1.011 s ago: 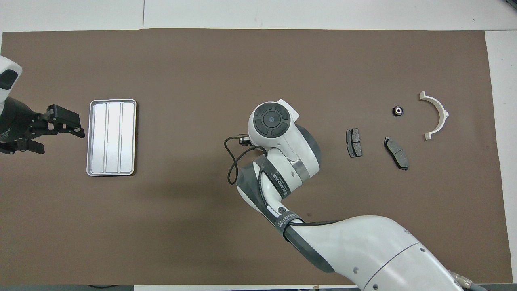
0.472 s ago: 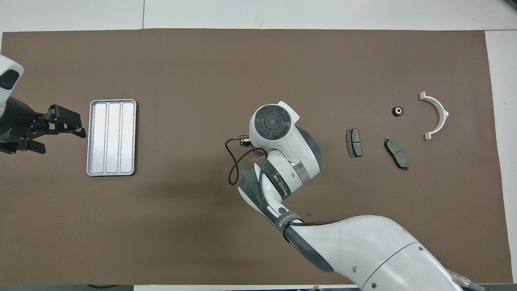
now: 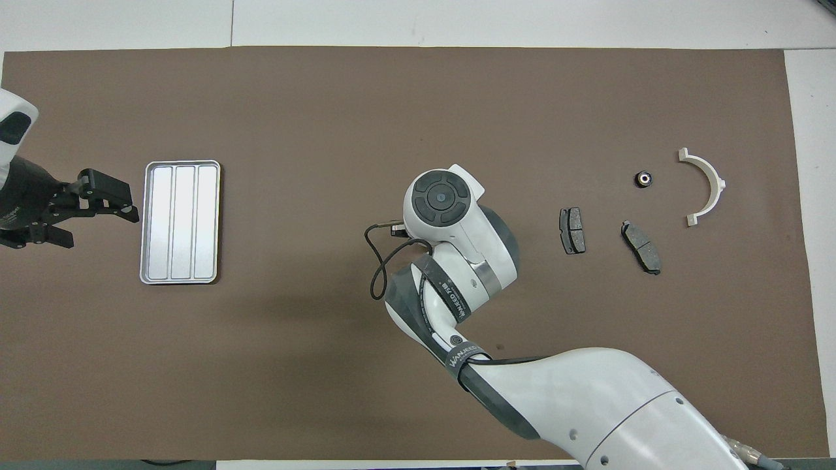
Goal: Place bearing gear from tray to pile
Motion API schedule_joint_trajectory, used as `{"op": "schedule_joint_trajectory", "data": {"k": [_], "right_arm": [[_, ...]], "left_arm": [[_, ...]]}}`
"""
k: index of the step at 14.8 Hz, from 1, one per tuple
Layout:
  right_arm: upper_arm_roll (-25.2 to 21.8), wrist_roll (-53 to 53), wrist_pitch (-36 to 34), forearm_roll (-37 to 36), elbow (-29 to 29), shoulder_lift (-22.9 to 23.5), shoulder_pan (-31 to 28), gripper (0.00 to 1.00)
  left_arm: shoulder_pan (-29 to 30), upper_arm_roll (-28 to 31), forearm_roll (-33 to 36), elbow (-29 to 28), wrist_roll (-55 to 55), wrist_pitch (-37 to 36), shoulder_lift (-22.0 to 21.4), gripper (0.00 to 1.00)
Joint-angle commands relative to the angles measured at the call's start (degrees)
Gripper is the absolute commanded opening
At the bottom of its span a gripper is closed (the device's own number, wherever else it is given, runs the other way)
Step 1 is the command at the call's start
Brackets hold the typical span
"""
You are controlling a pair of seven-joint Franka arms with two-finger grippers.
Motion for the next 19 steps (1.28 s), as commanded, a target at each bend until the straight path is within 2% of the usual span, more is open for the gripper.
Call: {"op": "schedule_joint_trajectory", "data": {"k": [1,7,11,14,19], "right_arm": [[0.34,-1.68,0.38,-0.5,-0.13,-0.23,-1.24,0.0],[0.43,-15.89,-8.32,0.28,3.48,-5.32,-12.29,0.0],[0.43,-32.48,-10.61,0.37,3.48,-7.43,-22.48,0.0],[0.43,-44.28,-9.73,0.46,1.55,-7.43,-30.05,0.0],[0.43,-49.57,-5.79,0.46,-2.49,-7.43,-34.02,0.0]], "left_arm": [[0.43,-0.41,0.32,-1.4,0.1,0.91,-1.36,1.0],[0.43,-0.41,0.32,-1.31,0.37,1.0,-1.27,1.0],[0.43,-0.5,0.32,-1.13,0.45,0.91,-1.18,1.0],[0.43,-0.41,0.32,-0.96,-0.07,0.91,-1.18,1.0],[0.43,-0.58,0.32,-0.96,-0.16,0.91,-1.27,1.0]]}}
